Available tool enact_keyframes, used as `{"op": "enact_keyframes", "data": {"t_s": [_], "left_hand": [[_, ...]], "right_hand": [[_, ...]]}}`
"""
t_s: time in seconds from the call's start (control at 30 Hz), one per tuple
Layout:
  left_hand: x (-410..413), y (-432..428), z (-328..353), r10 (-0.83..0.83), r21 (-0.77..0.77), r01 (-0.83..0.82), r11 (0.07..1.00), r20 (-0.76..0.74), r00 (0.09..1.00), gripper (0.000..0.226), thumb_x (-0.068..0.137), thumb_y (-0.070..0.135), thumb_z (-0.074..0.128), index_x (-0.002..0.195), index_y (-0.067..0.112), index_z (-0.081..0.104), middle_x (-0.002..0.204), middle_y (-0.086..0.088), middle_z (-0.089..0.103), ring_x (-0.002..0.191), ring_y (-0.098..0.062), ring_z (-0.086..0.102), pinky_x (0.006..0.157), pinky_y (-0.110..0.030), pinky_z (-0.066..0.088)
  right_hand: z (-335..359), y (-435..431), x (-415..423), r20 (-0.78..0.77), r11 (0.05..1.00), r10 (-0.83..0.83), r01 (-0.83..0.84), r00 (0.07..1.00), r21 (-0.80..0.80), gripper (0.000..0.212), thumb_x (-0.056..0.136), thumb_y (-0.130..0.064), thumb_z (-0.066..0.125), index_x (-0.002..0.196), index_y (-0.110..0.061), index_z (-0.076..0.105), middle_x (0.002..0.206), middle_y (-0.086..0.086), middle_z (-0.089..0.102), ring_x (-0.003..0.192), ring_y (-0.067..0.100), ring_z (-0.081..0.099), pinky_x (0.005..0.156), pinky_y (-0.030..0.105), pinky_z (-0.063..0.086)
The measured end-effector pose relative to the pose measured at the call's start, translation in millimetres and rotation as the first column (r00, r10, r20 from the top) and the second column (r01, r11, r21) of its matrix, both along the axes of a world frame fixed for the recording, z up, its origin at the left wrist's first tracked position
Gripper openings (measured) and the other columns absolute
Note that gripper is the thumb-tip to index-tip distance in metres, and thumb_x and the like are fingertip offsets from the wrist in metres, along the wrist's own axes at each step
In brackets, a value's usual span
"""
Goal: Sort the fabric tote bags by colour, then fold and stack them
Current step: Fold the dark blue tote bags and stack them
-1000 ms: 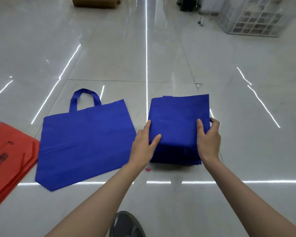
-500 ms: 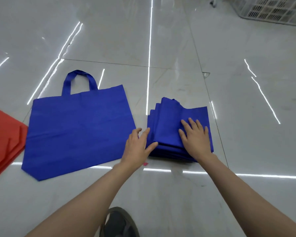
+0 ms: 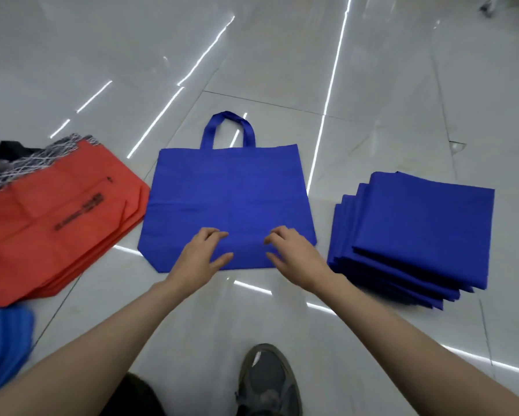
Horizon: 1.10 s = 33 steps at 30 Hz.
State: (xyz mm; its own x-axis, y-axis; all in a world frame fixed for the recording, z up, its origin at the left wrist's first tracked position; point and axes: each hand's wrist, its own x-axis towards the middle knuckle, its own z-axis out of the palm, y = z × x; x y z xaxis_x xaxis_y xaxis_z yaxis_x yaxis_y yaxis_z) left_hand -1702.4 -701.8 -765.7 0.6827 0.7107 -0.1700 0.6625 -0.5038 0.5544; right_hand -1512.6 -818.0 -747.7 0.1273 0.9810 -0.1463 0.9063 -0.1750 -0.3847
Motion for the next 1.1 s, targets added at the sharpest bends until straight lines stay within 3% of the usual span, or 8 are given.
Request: {"op": "enact_keyframes", "data": {"t_s": [0.1, 0.23, 0.4, 0.53, 0.63, 0.73, 0.87, 1.1], "left_hand": [[-36, 9, -18, 0.01, 0.001, -0.01, 1.0, -0.072, 0.997, 0.053, 0.088, 0.034, 0.062, 0.135, 0.015, 0.048, 0.136, -0.002, 0.042, 0.123, -0.019, 0.045, 0.101, -0.031, 0.037], [-74, 14, -41, -0.011, -0.004, 0.01, 1.0, -0.146, 0.989, 0.056, 0.088, 0.035, 0.062, 0.137, 0.017, 0.045, 0.144, -0.001, 0.038, 0.13, -0.018, 0.04, 0.106, -0.029, 0.032], [-95, 21, -57, -0.042, 0.104, 0.06, 0.993, -0.163, 0.986, 0.063, 0.08, 0.033, 0.071, 0.136, 0.015, 0.047, 0.143, -0.005, 0.043, 0.13, -0.025, 0.041, 0.106, -0.036, 0.031], [-100, 33, -49, -0.026, 0.312, 0.074, 0.947, -0.158, 0.987, 0.066, 0.068, 0.018, 0.082, 0.127, 0.012, 0.056, 0.13, -0.007, 0.056, 0.121, -0.031, 0.052, 0.096, -0.044, 0.041], [-100, 44, -34, 0.037, 0.404, 0.002, 0.915, -0.088, 0.995, 0.054, 0.072, 0.008, 0.077, 0.123, 0.011, 0.06, 0.127, -0.008, 0.059, 0.119, -0.031, 0.054, 0.095, -0.049, 0.041], [-98, 47, -20, 0.143, 0.265, -0.154, 0.952, 0.061, 0.988, 0.038, 0.084, 0.001, 0.062, 0.12, 0.013, 0.062, 0.12, -0.005, 0.063, 0.111, -0.03, 0.057, 0.093, -0.042, 0.041], [-102, 45, 1, 0.289, 0.059, -0.305, 0.951, 0.193, 0.938, 0.025, 0.093, 0.006, 0.051, 0.114, 0.01, 0.064, 0.108, -0.004, 0.067, 0.098, -0.025, 0.061, 0.075, -0.023, 0.04], [-130, 47, 37, 0.391, -0.136, -0.367, 0.92, 0.322, 0.862, 0.014, 0.093, 0.019, 0.057, 0.083, 0.026, 0.062, 0.073, 0.002, 0.063, 0.069, -0.013, 0.055, 0.064, -0.018, 0.038]], "right_hand": [[-38, 13, -18, 0.073, 0.986, 0.113, -0.103, 0.991, -0.134, 0.035, 0.093, -0.027, 0.054, 0.123, -0.011, 0.054, 0.129, 0.007, 0.049, 0.111, 0.028, 0.049, 0.09, 0.038, 0.042], [-59, 23, -38, 0.293, 0.986, 0.159, -0.137, 0.943, -0.096, 0.031, 0.056, -0.012, 0.084, 0.075, -0.007, 0.061, 0.081, 0.009, 0.061, 0.065, 0.029, 0.058, 0.044, 0.027, 0.034], [-50, 31, -44, 0.412, 0.99, 0.139, -0.143, 0.901, -0.021, 0.041, 0.037, 0.002, 0.084, 0.065, -0.01, 0.057, 0.061, 0.005, 0.054, 0.046, 0.023, 0.051, 0.037, 0.024, 0.019], [-43, 23, -44, 0.339, 0.991, -0.023, -0.023, 0.941, 0.131, 0.04, 0.049, 0.005, 0.08, 0.071, -0.011, 0.05, 0.059, 0.002, 0.046, 0.046, 0.019, 0.026, 0.042, 0.024, 0.01], [-40, 10, -40, 0.199, 0.975, -0.096, 0.052, 0.975, 0.215, 0.021, 0.075, 0.002, 0.069, 0.089, -0.006, 0.057, 0.07, 0.004, 0.054, 0.051, 0.022, 0.046, 0.046, 0.023, 0.024], [-26, 4, -37, 0.154, 0.976, -0.091, 0.057, 0.984, 0.209, 0.01, 0.093, -0.015, 0.051, 0.098, -0.008, 0.056, 0.079, 0.006, 0.06, 0.064, 0.027, 0.055, 0.051, 0.03, 0.038], [-3, -12, -34, 0.224, 0.98, 0.027, -0.07, 0.974, 0.184, 0.05, 0.093, -0.052, 0.038, 0.106, -0.009, 0.061, 0.087, 0.003, 0.069, 0.07, 0.025, 0.063, 0.059, 0.031, 0.052], [19, -29, 4, -0.202, 0.966, -0.256, 0.26, 0.945, -0.007, 0.022, 0.086, -0.006, 0.054, 0.101, -0.019, 0.064, 0.098, -0.003, 0.068, 0.087, 0.019, 0.06, 0.062, 0.021, 0.045]]}}
